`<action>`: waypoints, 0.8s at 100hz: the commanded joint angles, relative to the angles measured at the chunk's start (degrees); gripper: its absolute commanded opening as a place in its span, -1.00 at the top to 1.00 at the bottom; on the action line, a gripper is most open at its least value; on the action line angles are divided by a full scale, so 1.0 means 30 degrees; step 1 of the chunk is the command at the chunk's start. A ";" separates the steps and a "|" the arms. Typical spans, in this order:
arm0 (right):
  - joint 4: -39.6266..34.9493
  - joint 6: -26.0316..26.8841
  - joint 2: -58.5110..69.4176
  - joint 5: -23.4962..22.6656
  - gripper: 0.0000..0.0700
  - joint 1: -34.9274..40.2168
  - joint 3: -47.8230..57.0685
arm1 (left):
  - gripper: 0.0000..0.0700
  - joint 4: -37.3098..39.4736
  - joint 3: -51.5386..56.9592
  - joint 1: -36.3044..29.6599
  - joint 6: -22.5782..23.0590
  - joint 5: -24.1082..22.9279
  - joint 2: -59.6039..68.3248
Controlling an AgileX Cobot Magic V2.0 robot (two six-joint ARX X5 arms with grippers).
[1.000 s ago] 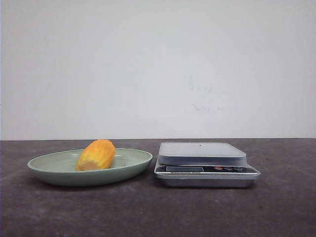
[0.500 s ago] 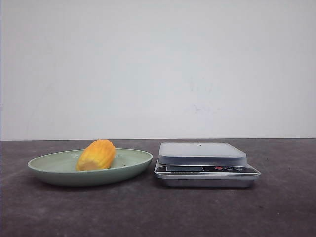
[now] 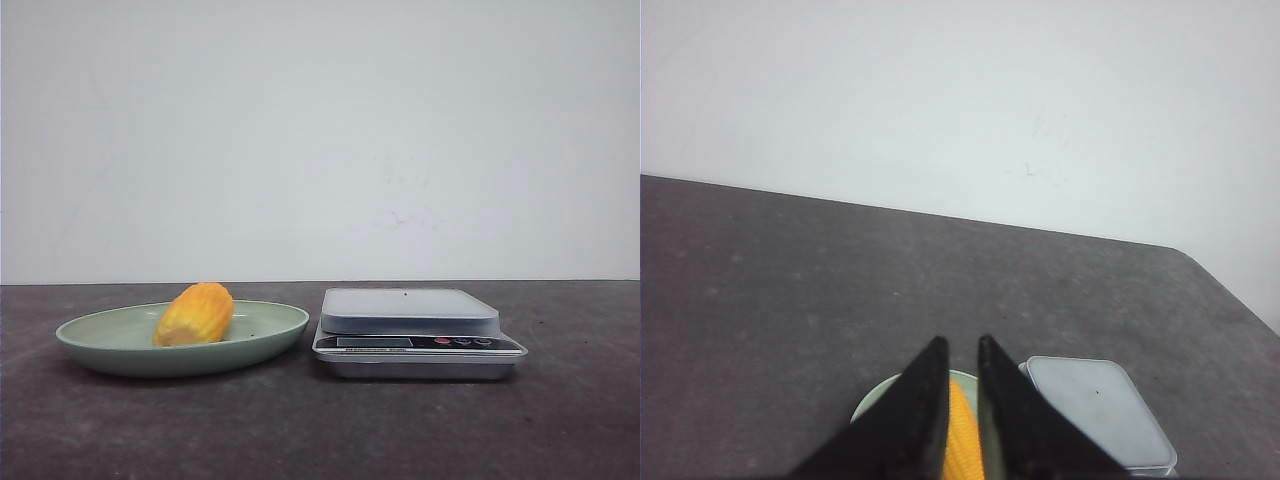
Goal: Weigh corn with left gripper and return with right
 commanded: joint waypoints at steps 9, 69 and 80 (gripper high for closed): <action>0.0321 0.0175 0.0022 0.0015 0.97 0.0117 0.0248 | 0.94 0.0219 0.0073 0.2084 0.1173 -0.0015 -0.0248; 0.0313 0.0175 0.0022 0.0015 0.97 0.0117 0.0255 | 0.94 0.7220 -1.2386 1.3646 0.2266 0.6994 -0.6280; 0.0415 0.0175 0.0022 0.0022 0.97 0.0117 0.0277 | 0.94 0.7227 -1.3420 1.3930 0.2579 0.6987 -0.6288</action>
